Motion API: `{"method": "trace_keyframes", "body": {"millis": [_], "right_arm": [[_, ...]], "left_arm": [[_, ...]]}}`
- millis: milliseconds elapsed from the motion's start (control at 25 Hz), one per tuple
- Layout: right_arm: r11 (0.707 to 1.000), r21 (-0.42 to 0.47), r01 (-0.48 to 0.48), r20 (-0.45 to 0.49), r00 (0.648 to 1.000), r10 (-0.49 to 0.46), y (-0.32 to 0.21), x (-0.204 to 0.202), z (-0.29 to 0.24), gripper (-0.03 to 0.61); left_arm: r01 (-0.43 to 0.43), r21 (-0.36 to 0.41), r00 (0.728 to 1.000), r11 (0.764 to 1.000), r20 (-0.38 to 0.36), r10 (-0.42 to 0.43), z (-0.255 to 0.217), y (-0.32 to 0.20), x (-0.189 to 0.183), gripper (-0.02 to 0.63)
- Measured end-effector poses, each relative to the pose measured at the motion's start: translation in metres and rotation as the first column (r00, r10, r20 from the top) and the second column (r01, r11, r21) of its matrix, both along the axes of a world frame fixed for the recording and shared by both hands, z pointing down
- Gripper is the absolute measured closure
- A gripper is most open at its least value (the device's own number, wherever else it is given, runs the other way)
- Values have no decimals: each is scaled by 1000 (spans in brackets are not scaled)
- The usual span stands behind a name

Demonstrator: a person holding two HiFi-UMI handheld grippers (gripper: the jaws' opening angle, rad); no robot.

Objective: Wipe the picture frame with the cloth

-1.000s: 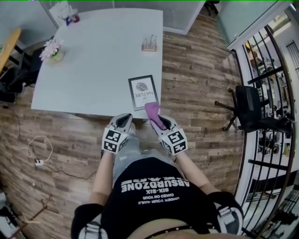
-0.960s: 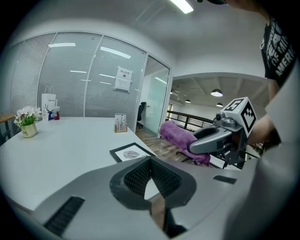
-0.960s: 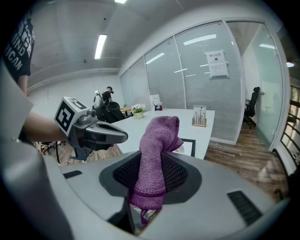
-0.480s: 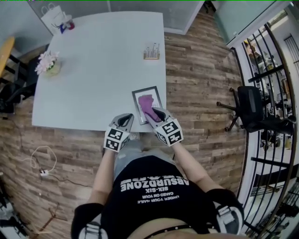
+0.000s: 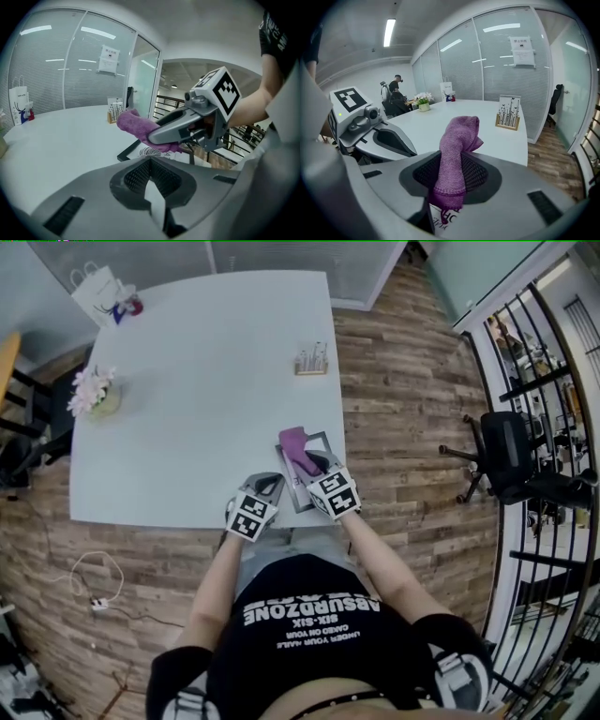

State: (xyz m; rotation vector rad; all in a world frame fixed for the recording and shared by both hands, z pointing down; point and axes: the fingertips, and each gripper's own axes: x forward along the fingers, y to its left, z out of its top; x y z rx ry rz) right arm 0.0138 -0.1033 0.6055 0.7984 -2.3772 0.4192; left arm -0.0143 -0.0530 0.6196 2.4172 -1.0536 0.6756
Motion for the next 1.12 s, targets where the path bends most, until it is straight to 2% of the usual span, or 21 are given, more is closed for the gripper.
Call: {"method": "trace_keyframes", "body": {"millis": [280, 480, 720, 1120], "right_arm": [[999, -30, 37, -97, 995, -40, -21, -20, 36, 442], [998, -35, 51, -167, 984, -56, -29, -26, 59, 442], [997, -49, 53, -153, 986, -60, -29, -25, 68, 442], [996, -4, 90, -191, 978, -89, -29, -23, 70, 442]], "left_arm": [[-50, -58, 998, 997, 27, 52, 33, -10, 10, 598], [-54, -78, 998, 995, 39, 57, 46, -19, 10, 598], [-89, -110, 994, 990, 55, 96, 59, -17, 14, 598], [-47, -119, 999, 992, -2, 48, 59, -18, 15, 598]]}}
